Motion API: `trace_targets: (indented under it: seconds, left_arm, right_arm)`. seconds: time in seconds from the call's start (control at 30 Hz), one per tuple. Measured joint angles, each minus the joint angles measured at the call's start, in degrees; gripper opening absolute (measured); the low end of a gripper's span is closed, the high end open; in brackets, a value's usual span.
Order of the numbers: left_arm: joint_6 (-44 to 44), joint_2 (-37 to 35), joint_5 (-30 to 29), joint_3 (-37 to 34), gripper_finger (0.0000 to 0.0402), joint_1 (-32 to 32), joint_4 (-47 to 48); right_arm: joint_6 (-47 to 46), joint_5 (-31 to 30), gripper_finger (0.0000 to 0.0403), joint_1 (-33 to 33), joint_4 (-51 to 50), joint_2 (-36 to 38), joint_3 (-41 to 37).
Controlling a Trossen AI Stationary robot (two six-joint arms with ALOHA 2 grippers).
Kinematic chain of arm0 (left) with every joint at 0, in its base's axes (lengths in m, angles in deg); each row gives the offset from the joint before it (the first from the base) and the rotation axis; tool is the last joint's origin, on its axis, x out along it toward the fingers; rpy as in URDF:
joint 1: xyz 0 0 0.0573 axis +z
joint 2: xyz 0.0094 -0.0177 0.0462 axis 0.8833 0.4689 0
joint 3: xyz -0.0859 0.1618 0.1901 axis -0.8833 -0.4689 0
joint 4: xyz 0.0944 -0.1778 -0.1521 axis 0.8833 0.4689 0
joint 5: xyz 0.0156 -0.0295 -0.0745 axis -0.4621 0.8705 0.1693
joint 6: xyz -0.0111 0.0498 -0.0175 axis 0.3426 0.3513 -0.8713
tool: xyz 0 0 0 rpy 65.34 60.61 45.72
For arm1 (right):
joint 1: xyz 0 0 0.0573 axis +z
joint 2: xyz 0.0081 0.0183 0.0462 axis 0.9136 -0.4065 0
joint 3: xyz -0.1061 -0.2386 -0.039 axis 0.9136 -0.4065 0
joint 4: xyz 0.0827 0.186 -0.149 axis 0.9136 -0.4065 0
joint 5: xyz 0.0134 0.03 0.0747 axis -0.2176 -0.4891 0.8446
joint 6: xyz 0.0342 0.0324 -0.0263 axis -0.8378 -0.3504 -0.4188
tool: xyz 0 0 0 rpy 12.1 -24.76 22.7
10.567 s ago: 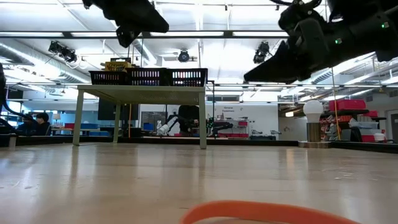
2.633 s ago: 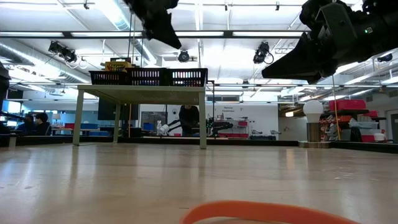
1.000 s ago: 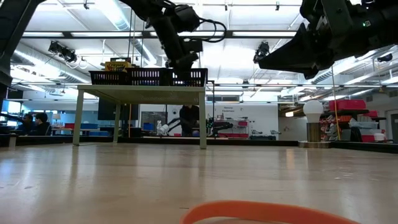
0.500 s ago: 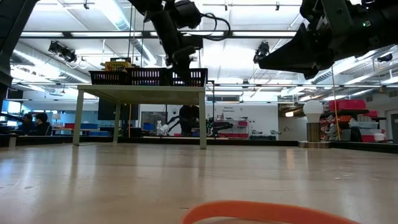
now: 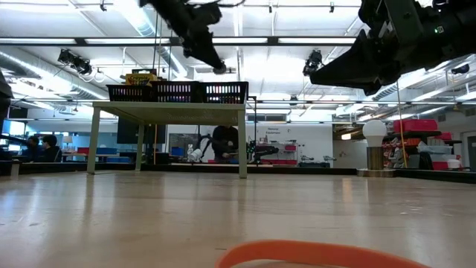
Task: Pick & Place Office Desk Supplies
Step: Put the crayon box into left black bin on the shelf
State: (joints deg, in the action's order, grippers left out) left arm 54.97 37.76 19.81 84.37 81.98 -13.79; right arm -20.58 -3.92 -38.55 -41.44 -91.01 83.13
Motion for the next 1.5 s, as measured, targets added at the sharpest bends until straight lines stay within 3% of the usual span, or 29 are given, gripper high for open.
trace_targets:
  seconds: [0.23, 0.4, 0.57, 0.73, 0.83, 1.0, 1.1, 1.23, 1.43, 1.5]
  left_arm:
    - [-0.2, -14.0, -0.7, -22.0, 0.0007, -8.6, -25.1]
    - [-3.5, -21.7, -2.5, -32.4, 0.0007, -15.7, -37.3]
    - [-15.0, -23.2, 3.0, -33.3, 0.0011, -20.0, -30.7]
    - [-23.4, -22.7, -6.0, -33.3, 0.0005, -31.0, -19.2]
    - [-36.6, -22.6, -9.5, -33.3, 0.0012, -38.7, -11.8]
    - [-58.9, -20.6, -9.8, -33.3, 0.0043, -52.3, 0.8]
    - [-67.4, -17.8, -5.7, -33.3, 0.0048, -60.1, 6.9]
    - [-74.7, -12.9, 2.9, -33.3, 0.0038, -67.7, 7.6]
    - [-77.0, -4.9, 13.7, -33.3, 0.0006, -73.0, 4.5]
    - [-76.5, -2.0, 14.4, -33.3, 0.0006, -74.0, 4.4]
  right_arm:
    - [-0.2, 0.1, 0.0007, 0.0, -0.4, 0.0, 0.0]
    - [-0.2, 0.2, 0.0007, 0.0, -0.4, 0.0, 0.0]
    - [-0.7, 0.2, 0.0007, -0.4, -0.4, 0.0, 0.0]
    - [-1.1, 0.2, 0.0007, -0.4, -0.4, 0.0, 0.0]
    - [-1.1, 0.2, 0.0007, -0.4, -0.4, 0.0, 0.0]
    - [-1.2, 0.2, 0.0007, -0.4, -0.4, 0.0, 0.0]
    - [-1.3, 0.2, 0.0007, -0.4, -0.5, 0.0, 0.0]
    - [-1.3, 0.4, 0.0007, -0.4, -0.5, 0.0, 0.0]
    - [-1.3, 0.4, 0.0007, -0.4, -0.7, 0.0, 0.0]
    - [-1.3, 0.4, 0.0007, -0.4, -0.7, 0.0, 0.0]
